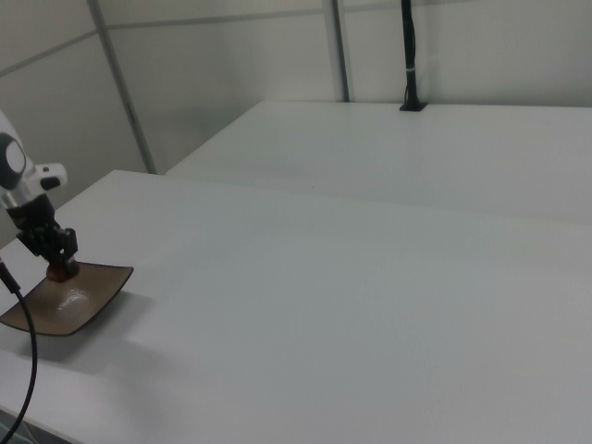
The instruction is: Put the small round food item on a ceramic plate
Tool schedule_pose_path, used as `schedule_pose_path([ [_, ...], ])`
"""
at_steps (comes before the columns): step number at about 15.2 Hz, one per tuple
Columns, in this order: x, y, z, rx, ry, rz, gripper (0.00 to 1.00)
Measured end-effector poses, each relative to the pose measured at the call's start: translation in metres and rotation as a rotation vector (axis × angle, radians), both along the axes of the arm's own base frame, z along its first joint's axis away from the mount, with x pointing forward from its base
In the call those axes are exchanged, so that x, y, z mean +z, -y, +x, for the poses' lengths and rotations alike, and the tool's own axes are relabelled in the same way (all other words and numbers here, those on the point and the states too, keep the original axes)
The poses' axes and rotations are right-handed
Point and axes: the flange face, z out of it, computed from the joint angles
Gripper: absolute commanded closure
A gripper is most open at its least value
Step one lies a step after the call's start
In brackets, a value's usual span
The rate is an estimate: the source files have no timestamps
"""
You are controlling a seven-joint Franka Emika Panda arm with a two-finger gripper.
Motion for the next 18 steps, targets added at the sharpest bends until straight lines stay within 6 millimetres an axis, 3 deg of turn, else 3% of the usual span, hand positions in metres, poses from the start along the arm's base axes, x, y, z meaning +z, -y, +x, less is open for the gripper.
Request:
schedule_pose_path([
  [7,-0.063,-0.016,-0.011,0.0,0.067,-0.002,0.61],
  [8,-0.068,-0.017,-0.013,0.0,0.07,-0.006,0.47],
  [9,-0.071,-0.018,-0.014,0.0,0.068,-0.009,0.14],
  [10,-0.073,-0.018,-0.014,0.0,0.067,-0.01,0.0],
  [15,-0.067,-0.017,-0.011,-0.057,0.077,0.001,0.0],
  [18,-0.037,-0.005,0.003,-0.104,0.097,-0.006,0.0],
])
